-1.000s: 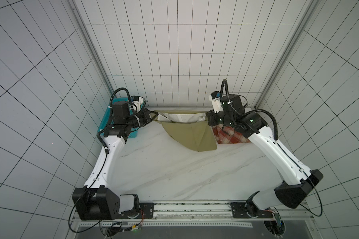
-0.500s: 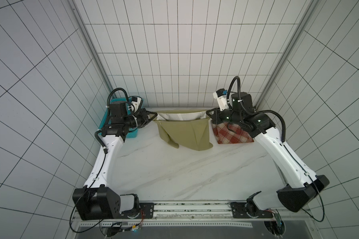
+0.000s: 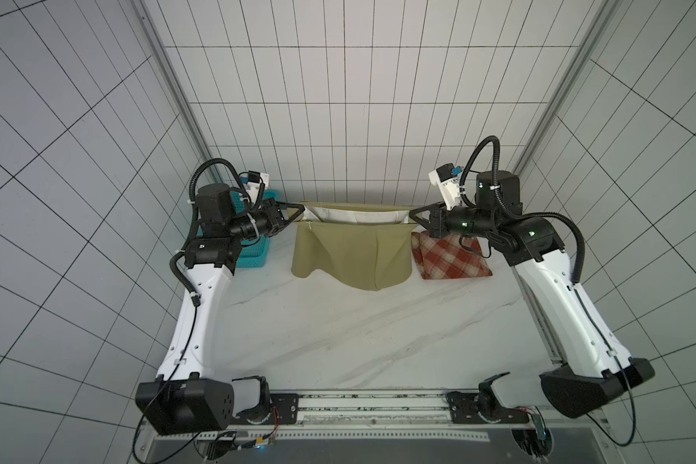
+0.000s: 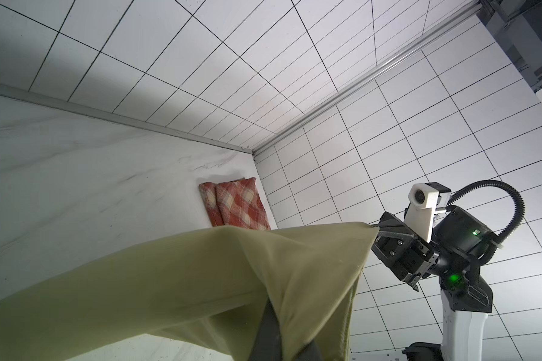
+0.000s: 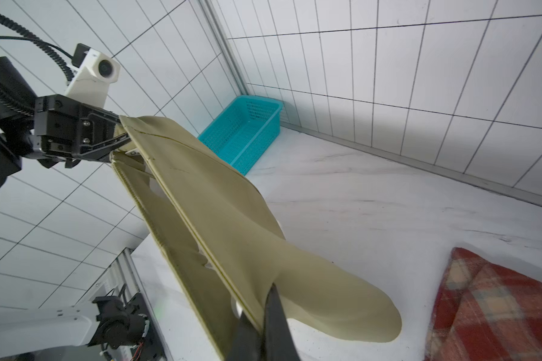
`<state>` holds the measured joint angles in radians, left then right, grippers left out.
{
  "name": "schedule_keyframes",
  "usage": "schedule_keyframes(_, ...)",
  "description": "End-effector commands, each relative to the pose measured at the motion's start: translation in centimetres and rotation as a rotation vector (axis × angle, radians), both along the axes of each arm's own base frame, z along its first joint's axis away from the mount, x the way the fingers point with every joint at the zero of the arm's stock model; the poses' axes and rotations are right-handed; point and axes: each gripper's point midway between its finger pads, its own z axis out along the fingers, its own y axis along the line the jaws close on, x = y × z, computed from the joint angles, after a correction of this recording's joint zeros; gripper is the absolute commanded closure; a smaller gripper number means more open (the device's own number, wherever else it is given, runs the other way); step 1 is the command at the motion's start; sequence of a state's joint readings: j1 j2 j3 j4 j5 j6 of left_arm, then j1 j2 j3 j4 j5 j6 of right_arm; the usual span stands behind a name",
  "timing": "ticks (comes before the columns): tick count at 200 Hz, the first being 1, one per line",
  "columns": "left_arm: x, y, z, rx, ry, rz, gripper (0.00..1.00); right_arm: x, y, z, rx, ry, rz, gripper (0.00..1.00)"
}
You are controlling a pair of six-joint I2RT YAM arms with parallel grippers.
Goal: Fold and stack skirts
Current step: Fold the skirt at the center of the table.
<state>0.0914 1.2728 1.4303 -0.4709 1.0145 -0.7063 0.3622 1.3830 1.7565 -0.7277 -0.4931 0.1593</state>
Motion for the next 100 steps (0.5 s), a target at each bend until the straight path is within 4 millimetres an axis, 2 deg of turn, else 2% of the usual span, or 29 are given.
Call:
schedule_keyframes(1, 1.3, 8.2, 2.4, 0.029, -0.059, 0.409, 1.00, -1.0, -7.6, 4.2, -0.014, -0.070, -0.273, 1.00)
schedule_keyframes(23, 0.1, 7.8, 2.2, 0.025, -0.052, 0.406, 1.00, -1.0, -8.0, 3.8, -0.023, -0.072, -0.291, 1.00)
schedule_keyframes(44, 1.0, 8.1, 1.3, 0.020, -0.028, 0.411, 1.00, 0.6, -8.1, 2.9, -0.028, -0.050, -0.286, 1.00)
schedule_keyframes(68, 3.8, 8.7, 0.4, -0.014, -0.008, 0.409, 1.00, 4.1, -8.1, 1.3, 0.004, -0.007, -0.279, 1.00)
schedule_keyframes(100, 9.1, 9.9, -0.6, 0.004, 0.011, 0.419, 1.00, 9.8, -8.9, 0.3, 0.053, -0.019, -0.303, 1.00)
